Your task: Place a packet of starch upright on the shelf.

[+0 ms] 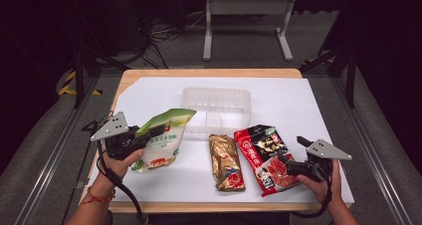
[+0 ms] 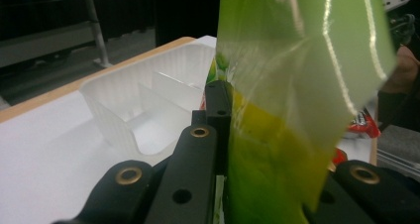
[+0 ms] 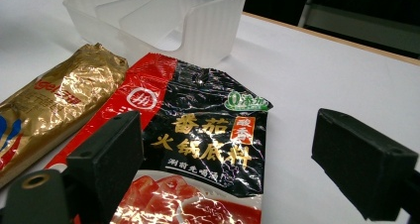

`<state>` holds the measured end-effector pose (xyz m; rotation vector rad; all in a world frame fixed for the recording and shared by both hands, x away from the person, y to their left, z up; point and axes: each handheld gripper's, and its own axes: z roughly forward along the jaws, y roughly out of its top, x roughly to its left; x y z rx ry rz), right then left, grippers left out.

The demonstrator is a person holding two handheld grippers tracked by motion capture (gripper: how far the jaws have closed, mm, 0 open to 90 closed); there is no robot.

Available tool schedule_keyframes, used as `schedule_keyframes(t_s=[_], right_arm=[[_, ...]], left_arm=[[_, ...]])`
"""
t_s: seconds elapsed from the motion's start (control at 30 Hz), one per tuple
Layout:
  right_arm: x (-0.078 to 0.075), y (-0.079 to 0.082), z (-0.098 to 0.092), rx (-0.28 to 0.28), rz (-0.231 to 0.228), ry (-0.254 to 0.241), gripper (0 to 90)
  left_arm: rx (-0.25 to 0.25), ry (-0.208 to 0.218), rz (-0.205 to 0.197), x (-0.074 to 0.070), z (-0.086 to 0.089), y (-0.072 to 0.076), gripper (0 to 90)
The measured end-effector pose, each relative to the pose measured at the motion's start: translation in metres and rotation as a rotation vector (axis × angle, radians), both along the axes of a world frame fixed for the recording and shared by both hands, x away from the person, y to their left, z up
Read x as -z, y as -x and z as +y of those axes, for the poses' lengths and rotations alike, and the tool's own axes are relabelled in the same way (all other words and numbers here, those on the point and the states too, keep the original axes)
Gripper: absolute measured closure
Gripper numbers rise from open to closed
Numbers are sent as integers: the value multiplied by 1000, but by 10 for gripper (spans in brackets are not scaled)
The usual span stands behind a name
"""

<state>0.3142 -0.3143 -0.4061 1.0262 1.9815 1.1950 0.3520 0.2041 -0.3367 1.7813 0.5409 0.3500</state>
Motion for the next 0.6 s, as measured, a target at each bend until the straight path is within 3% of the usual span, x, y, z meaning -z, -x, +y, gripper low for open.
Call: schedule_keyframes(t_s=[0.17, 0.27, 0.6], right_arm=[[0, -1, -1, 4, 3, -8, 133], [1, 0, -1, 1, 3, -5, 133], [1, 0, -2, 3, 5, -3, 133]], left_arm=[[-14, 10, -9, -5, -4, -6, 900], [-24, 55, 1, -7, -4, -14, 900], [-93, 81, 0, -17, -23, -41, 900]])
